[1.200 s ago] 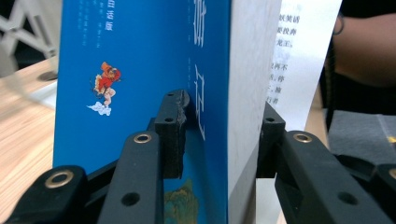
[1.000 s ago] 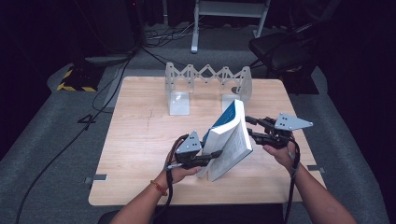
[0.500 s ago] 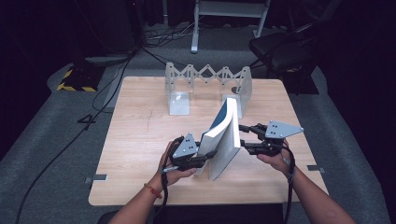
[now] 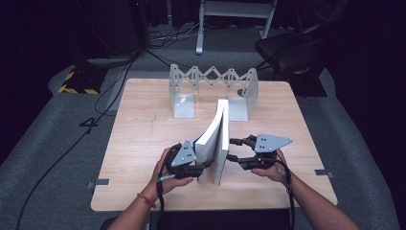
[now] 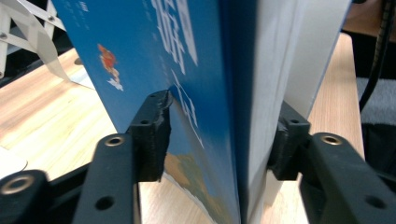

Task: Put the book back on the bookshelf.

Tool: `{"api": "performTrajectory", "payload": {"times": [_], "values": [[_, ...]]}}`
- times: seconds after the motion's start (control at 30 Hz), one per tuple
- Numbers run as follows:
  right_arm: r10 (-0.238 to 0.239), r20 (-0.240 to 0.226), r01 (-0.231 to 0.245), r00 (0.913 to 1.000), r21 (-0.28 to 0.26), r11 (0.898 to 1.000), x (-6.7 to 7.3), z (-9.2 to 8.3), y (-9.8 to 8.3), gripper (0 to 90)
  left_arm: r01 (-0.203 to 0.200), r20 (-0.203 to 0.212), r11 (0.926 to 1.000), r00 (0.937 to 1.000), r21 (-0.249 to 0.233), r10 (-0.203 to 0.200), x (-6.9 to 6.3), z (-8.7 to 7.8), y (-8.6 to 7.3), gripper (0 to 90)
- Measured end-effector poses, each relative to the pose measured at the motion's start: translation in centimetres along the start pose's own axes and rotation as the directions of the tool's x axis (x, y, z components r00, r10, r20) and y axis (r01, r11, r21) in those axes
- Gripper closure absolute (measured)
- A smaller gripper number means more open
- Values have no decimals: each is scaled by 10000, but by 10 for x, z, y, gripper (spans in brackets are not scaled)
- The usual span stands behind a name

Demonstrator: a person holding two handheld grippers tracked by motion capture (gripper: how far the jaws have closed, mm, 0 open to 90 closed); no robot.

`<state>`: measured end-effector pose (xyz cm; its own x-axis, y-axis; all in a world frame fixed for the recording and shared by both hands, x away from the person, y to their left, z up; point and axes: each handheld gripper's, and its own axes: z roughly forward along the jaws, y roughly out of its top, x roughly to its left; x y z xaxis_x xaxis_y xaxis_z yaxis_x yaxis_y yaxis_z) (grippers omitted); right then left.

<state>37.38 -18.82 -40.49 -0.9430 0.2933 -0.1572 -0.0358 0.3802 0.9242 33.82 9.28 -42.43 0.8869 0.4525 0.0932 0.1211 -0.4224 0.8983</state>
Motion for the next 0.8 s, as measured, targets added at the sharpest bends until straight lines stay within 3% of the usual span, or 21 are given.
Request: {"api": "performTrajectory", "payload": {"times": [0.07, 0.13, 0.4, 0.47, 0.5, 0.53, 0.57, 0.67, 0.8], "values": [[-20, -87, 21, 10000, 148, 9999, 1, 4, -3, 462, -48, 275, 9995, 9996, 328, 39, -4, 1, -2, 403], [-13, -136, 16, 9999, 246, 9997, 2, 6, -4, 462, -231, 153, 9981, 9996, 575, 222, -10, 3, -4, 361], [173, -145, -170, 9997, 229, 9996, 1, 9, -7, 464, 259, -259, 9988, 9994, 422, -248, -16, 6, -7, 312], [206, -132, -203, 9997, 224, 9995, 1, 9, -7, 465, 175, -159, 9986, 9997, 498, -168, -17, 5, -7, 304], [212, -150, -209, 9997, 220, 9995, 1, 9, -7, 463, 209, 228, 9984, 9995, 524, -221, -18, 5, -7, 275], [180, -186, -175, 9997, 281, 9995, 1, 10, -8, 459, 141, 285, 9979, 9995, 628, -159, -21, 7, -7, 199], [87, -204, -79, 9998, 394, 9992, 2, 12, -9, 458, -28, 199, 9975, 9998, 706, 14, -25, 9, -7, 188], [28, -261, -14, 9997, 534, 9986, 6, 16, -11, 453, -45, 38, 9970, 10000, 773, 42, -31, 12, -4, 143], [-6, -187, 16, 9998, 533, 9986, 6, 18, -11, 444, 179, -267, 9970, 9995, 754, -159, -37, 16, -4, 89]]}}
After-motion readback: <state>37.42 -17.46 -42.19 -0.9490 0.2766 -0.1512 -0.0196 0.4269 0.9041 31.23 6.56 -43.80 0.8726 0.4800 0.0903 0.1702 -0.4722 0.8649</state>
